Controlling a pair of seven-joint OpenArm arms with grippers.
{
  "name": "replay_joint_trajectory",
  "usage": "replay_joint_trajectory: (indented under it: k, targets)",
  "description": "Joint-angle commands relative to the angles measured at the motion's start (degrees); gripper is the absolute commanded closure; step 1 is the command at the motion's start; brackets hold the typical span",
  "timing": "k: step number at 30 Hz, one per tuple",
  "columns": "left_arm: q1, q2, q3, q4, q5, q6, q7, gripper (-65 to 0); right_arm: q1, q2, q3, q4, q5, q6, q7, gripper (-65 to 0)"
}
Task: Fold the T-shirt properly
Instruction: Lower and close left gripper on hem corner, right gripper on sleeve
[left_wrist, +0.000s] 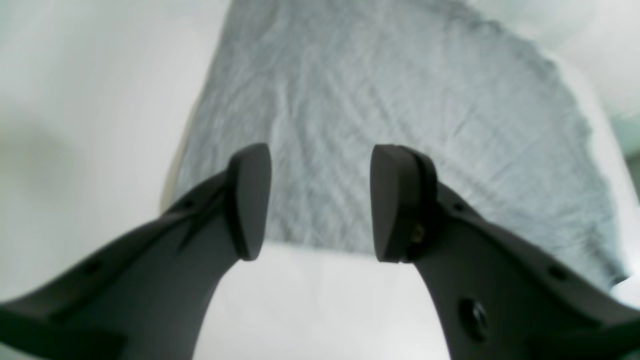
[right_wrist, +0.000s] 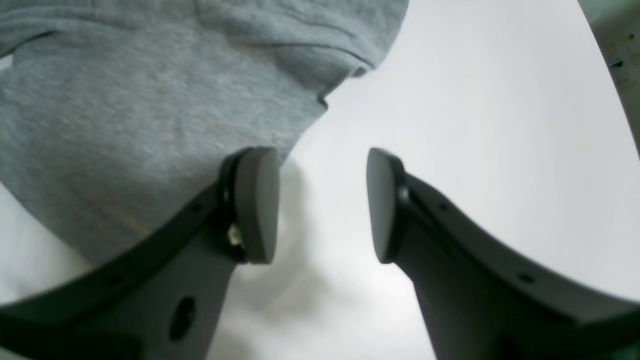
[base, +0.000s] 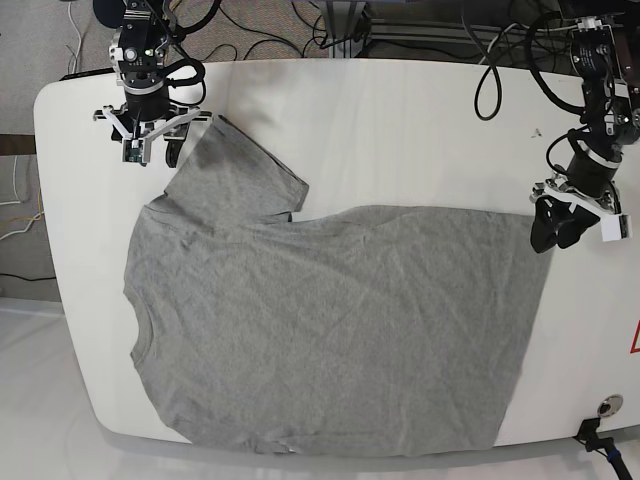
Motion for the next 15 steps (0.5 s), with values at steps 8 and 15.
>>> replay_joint_trajectory:
  k: [8, 15]
  targets:
    - [-16.84, -4.88, 6.44, -20.96, 4.26, -0.3, -0.03, -34.2, 0.41, 0.53, 0.59, -2.19, 1.81, 1.51, 1.01, -27.1]
    - [-22.4, -6.26, 10.65, -28.09, 5.59, -0.21, 0.6, -35.6, 0.4, 1.06, 0.54, -2.33, 1.92, 1.56, 0.95, -27.3]
